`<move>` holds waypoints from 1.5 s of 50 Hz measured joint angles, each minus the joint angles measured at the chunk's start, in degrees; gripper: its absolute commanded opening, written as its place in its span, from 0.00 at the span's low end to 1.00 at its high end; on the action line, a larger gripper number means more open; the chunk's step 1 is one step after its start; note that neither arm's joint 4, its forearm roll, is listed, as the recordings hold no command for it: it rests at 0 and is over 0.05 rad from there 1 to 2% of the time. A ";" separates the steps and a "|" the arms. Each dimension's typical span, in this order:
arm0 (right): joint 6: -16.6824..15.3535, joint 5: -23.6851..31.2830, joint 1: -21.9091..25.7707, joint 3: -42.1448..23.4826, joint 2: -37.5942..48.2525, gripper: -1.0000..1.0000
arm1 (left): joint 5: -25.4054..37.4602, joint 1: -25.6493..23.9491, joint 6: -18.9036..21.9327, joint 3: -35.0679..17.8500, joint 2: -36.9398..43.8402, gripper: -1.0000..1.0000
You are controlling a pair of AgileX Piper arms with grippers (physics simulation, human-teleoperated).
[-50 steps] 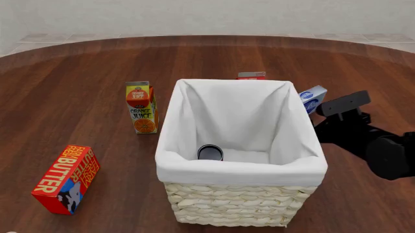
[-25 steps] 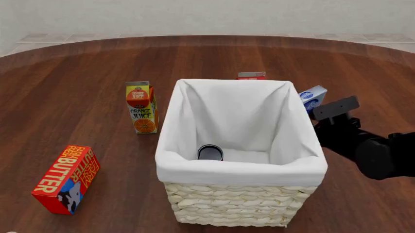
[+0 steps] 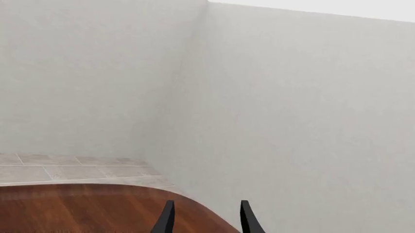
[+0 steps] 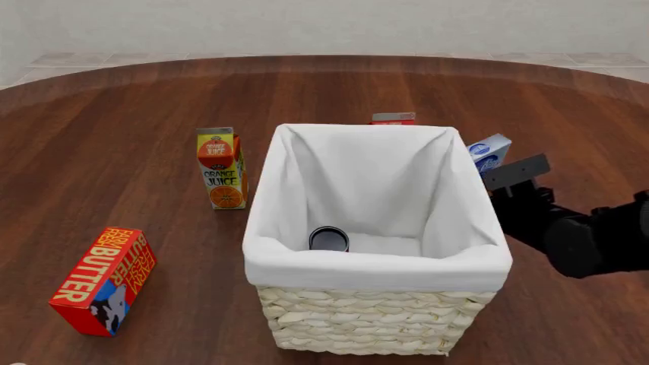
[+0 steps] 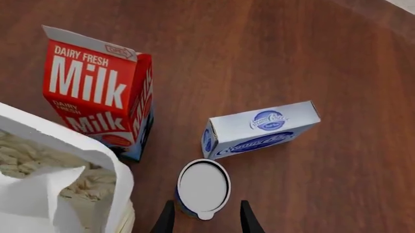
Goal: Pick up the alphabet soup and the tomato sauce, and put them in the basket.
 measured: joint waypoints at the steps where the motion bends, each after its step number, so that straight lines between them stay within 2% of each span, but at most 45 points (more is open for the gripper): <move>1: 0.00 -0.05 0.00 -0.06 0.18 1.00 | 0.00 -0.01 0.00 0.00 0.01 1.00; 44: 0.50 -2.45 0.29 -2.42 7.08 1.00 | -0.62 0.44 -0.30 0.71 0.24 1.00; 45: 0.55 -2.48 0.32 -2.44 7.11 0.00 | -0.64 0.45 -0.32 0.74 0.25 1.00; 75: -0.57 -2.79 0.13 -1.20 4.86 0.00 | -1.16 0.66 -0.63 1.42 0.40 1.00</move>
